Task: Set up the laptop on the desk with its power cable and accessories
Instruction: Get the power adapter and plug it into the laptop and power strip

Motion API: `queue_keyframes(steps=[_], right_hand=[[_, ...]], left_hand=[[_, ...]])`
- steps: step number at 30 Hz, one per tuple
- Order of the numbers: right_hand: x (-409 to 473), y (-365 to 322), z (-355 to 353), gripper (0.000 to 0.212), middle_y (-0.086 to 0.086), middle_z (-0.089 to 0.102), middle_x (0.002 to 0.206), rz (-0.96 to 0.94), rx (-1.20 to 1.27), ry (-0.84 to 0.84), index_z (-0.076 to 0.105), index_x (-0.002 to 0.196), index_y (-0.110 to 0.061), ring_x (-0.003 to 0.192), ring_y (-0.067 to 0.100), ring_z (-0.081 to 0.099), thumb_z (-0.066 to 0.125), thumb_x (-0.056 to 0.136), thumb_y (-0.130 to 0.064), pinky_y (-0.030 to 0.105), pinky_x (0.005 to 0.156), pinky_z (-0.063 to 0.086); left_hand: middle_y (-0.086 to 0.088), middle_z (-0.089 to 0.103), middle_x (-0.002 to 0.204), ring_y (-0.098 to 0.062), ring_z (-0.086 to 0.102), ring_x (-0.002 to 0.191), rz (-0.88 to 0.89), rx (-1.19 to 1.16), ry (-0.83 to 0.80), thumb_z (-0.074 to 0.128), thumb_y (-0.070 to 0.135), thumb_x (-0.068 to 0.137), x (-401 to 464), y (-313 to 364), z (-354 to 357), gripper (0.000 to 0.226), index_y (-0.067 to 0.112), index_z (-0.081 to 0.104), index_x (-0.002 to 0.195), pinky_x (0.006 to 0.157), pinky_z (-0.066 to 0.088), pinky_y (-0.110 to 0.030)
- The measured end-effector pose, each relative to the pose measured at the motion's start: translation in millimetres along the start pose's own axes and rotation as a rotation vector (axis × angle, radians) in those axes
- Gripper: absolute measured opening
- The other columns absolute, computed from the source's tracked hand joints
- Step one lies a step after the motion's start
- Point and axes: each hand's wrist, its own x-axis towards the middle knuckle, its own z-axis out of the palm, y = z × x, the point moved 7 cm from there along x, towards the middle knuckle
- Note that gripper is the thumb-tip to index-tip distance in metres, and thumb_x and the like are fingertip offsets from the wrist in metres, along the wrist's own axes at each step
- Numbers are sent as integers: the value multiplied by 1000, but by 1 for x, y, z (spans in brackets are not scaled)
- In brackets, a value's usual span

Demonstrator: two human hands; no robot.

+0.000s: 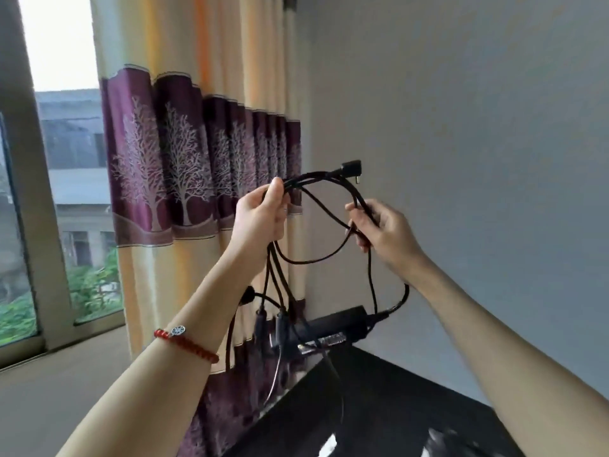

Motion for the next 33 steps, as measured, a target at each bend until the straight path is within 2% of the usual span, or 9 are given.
queue_keyframes(steps=[3, 7, 11, 16, 21, 25, 30, 32, 33], right_hand=[[-19, 2, -61, 11, 2, 56, 69, 20, -62, 73, 59, 90, -17, 52, 6, 50, 51, 93, -24, 18, 46, 42], [-66, 26, -131, 14, 11, 51, 69, 117, -150, 142, 58, 95, -4, 49, 6, 45, 50, 93, -16, 15, 43, 38], [-126, 52, -180, 15, 12, 52, 73, 252, -215, 220, 61, 91, -20, 47, 5, 43, 49, 94, -11, 13, 42, 36], [-208, 83, -225, 15, 2, 56, 70, 438, -326, 345, 61, 92, -17, 45, 3, 42, 48, 94, -10, 12, 43, 34], [-279, 113, -246, 18, -5, 56, 70, 581, -451, 435, 60, 89, -25, 49, -1, 47, 46, 95, -14, 8, 48, 36], [-333, 148, -246, 24, -1, 57, 75, 733, -514, 457, 59, 87, -34, 54, 11, 47, 46, 95, -16, 18, 50, 37], [-400, 186, -233, 22, -8, 59, 79, 910, -525, 516, 59, 110, -18, 60, 7, 49, 43, 96, -11, 16, 58, 41], [-422, 195, -229, 23, -8, 60, 80, 970, -517, 544, 59, 112, -16, 61, 6, 49, 43, 96, -10, 15, 58, 42], [-431, 199, -226, 24, -7, 60, 80, 996, -510, 547, 59, 112, -16, 60, 7, 48, 43, 95, -10, 16, 58, 42]], left_hand=[[16, 32, 41, 0, 23, 34, -42, -90, -71, 44, 32, 96, -5, -14, 58, 43, 22, 50, 55, 33, 21, -11], [15, 28, 42, -3, 21, 35, -153, -174, -219, 44, 33, 96, -32, -55, 131, 39, 18, 48, 61, 32, 21, -13], [14, 27, 45, -4, 20, 38, -267, -226, -376, 43, 33, 97, -73, -104, 190, 37, 16, 47, 65, 34, 21, -14], [13, 26, 45, -5, 19, 40, -392, -269, -578, 39, 31, 98, -135, -158, 252, 35, 15, 46, 67, 37, 19, -15], [14, 31, 43, -5, 25, 39, -402, -164, -713, 35, 27, 99, -190, -203, 287, 34, 14, 47, 70, 40, 24, -18], [6, 40, 52, -13, 35, 49, -295, 10, -770, 36, 20, 99, -231, -239, 292, 31, 16, 47, 70, 53, 32, -30], [7, 44, 60, -8, 41, 56, -283, 139, -870, 35, 20, 99, -284, -282, 293, 29, 17, 44, 72, 58, 34, -21], [9, 45, 60, -6, 41, 56, -301, 139, -883, 36, 18, 99, -299, -294, 293, 29, 21, 44, 71, 57, 34, -16], [10, 44, 59, -6, 40, 55, -315, 137, -898, 36, 17, 99, -306, -300, 291, 31, 24, 43, 70, 57, 34, -18]])
